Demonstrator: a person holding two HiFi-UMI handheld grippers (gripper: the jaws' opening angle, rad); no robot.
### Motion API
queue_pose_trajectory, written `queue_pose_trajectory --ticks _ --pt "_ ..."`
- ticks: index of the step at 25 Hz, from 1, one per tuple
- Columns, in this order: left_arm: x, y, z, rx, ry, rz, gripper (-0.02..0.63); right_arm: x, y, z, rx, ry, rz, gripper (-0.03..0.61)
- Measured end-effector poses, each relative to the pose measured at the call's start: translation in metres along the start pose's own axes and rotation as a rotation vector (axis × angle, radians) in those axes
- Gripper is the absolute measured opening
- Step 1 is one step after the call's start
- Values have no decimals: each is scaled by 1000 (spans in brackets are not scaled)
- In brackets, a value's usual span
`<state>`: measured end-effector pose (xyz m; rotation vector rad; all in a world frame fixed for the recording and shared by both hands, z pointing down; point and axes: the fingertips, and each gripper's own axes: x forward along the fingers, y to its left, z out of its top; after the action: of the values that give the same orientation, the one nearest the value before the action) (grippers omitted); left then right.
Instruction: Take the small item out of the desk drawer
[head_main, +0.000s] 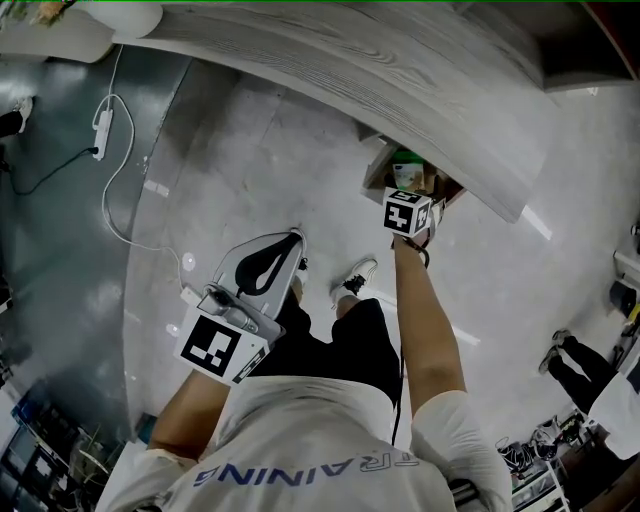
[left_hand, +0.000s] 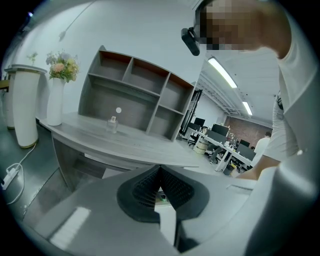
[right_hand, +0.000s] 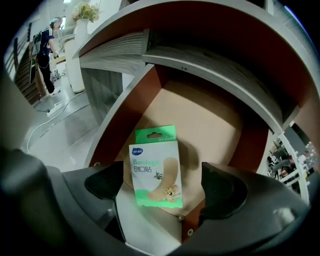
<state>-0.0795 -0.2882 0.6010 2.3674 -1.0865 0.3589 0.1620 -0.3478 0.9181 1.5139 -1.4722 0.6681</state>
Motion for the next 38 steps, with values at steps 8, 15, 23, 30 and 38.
queue_pose_trajectory --ticks 8,15,23,30,38 --pt "2 -7 -9 17 28 -6 -2 3 4 -6 -9 -1 -4 414" --pt "-3 -4 -15 -3 31 9 -2 8 6 -9 -13 7 6 355" --pt "-9 -6 -8 -2 20 6 -2 -19 8 5 -26 -70 25 331" --pt "-20 -18 15 -44 -1 -22 -2 -77 10 0 29 -157 68 331" --pt "-34 -31 58 -29 -65 -58 -2 -154 -14 29 90 -294 73 330"
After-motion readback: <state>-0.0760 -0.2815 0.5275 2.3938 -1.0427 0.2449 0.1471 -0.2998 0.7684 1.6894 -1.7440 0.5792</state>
